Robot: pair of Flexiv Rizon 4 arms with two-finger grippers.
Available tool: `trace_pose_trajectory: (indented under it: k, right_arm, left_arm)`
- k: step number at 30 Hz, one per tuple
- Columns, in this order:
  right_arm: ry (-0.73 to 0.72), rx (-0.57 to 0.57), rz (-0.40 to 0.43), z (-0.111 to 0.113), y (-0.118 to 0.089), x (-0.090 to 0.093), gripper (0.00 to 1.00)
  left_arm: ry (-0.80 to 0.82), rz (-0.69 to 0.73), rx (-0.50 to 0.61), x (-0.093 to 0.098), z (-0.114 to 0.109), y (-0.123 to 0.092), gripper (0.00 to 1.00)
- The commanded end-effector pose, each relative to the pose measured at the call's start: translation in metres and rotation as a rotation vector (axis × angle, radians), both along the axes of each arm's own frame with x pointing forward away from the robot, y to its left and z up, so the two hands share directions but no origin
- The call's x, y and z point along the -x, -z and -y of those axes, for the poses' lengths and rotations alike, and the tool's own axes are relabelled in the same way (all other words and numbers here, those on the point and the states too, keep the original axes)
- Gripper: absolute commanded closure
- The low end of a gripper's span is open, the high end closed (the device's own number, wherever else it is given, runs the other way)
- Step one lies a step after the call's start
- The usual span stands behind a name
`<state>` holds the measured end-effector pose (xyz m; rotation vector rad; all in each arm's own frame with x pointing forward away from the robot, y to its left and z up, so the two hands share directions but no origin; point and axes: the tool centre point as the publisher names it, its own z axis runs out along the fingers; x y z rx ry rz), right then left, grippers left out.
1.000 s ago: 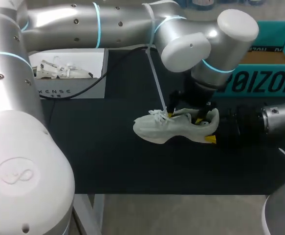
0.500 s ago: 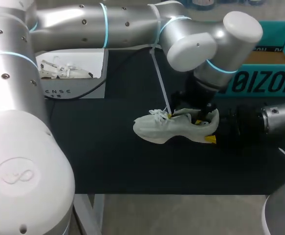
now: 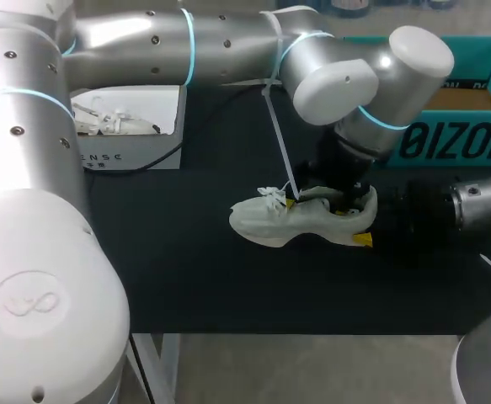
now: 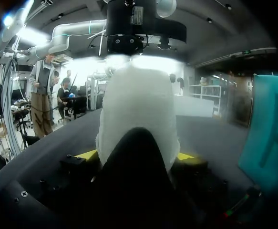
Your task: Take the shoe out of the shoebox, open the shoe tongue, remove and reinsert the insole, then place the shoe into the shoebox
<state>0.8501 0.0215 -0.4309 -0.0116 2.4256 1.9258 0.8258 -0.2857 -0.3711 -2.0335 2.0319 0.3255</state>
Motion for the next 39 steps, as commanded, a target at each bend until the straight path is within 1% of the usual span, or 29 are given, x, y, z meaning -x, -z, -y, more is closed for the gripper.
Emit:
trace_pose_trajectory:
  k: [1,3,4,5,6,7,9,10,13,15,16,17,19,20,22,27,29,33,36,37,39]
  right_arm:
    - [0.001,0.001,0.0,-0.002,0.005,0.0,1.0]
    - [0.001,0.001,0.0,-0.002,0.005,0.0,1.0]
    - [0.001,0.001,0.0,-0.002,0.005,0.0,1.0]
    - [0.001,0.001,0.0,-0.002,0.005,0.0,1.0]
    - [0.001,0.001,0.0,-0.002,0.005,0.0,1.0]
    - [0.001,0.001,0.0,-0.002,0.005,0.0,1.0]
    - [0.001,0.001,0.0,-0.002,0.005,0.0,1.0]
    - [0.001,0.001,0.0,-0.002,0.005,0.0,1.0]
    - [0.001,0.001,0.0,-0.002,0.005,0.0,1.0]
    - [0.001,0.001,0.0,-0.002,0.005,0.0,1.0]
    - [0.001,0.001,0.0,-0.002,0.005,0.0,1.0]
    - [0.001,0.001,0.0,-0.002,0.005,0.0,1.0]
    - [0.001,0.001,0.0,-0.002,0.005,0.0,1.0]
    - [0.001,0.001,0.0,-0.002,0.005,0.0,1.0]
    - [0.001,0.001,0.0,-0.002,0.005,0.0,1.0]
    - [0.001,0.001,0.0,-0.002,0.005,0.0,1.0]
    - [0.001,0.001,0.0,-0.002,0.005,0.0,1.0]
    - [0.001,0.001,0.0,-0.002,0.005,0.0,1.0]
    - [0.001,0.001,0.0,-0.002,0.005,0.0,1.0]
    - [0.001,0.001,0.0,-0.002,0.005,0.0,1.0]
    - [0.001,0.001,0.0,-0.002,0.005,0.0,1.0]
  left_arm:
    - [-0.005,0.012,0.003,0.004,-0.006,-0.004,0.0]
    - [-0.007,0.016,-0.001,0.004,-0.007,-0.006,0.0]
    - [-0.007,0.017,-0.003,0.004,-0.008,-0.006,0.24]
    - [-0.008,0.018,-0.004,0.005,-0.009,-0.007,0.43]
    - [-0.008,0.019,-0.005,0.005,-0.009,-0.008,0.57]
    - [-0.009,0.02,-0.006,0.005,-0.01,-0.009,0.65]
    - [-0.008,0.022,-0.007,0.005,-0.01,-0.01,0.67]
    - [-0.007,0.024,-0.008,0.005,-0.01,-0.011,0.75]
    - [-0.005,0.028,-0.007,0.003,-0.011,-0.014,0.83]
    - [-0.004,0.031,-0.006,0.002,-0.011,-0.015,0.86]
    - [-0.003,0.032,-0.005,0.001,-0.011,-0.016,0.9]
    - [-0.002,0.033,-0.004,0.001,-0.012,-0.017,0.91]
    - [-0.001,0.035,-0.002,0.0,-0.012,-0.019,0.73]
    - [0.0,0.037,-0.002,-0.001,-0.012,-0.02,0.67]
    - [0.0,0.041,-0.002,-0.002,-0.013,-0.022,0.67]
    - [-0.006,0.053,0.0,-0.002,-0.02,-0.028,0.56]
    - [-0.011,0.056,-0.001,-0.001,-0.024,-0.03,0.53]
    - [-0.027,0.059,-0.001,0.002,-0.031,-0.031,0.51]
    - [-0.04,0.06,0.0,0.003,-0.037,-0.031,0.42]
    - [-0.043,0.06,0.001,0.004,-0.039,-0.031,0.37]
    - [-0.051,0.061,0.002,0.005,-0.043,-0.031,0.36]
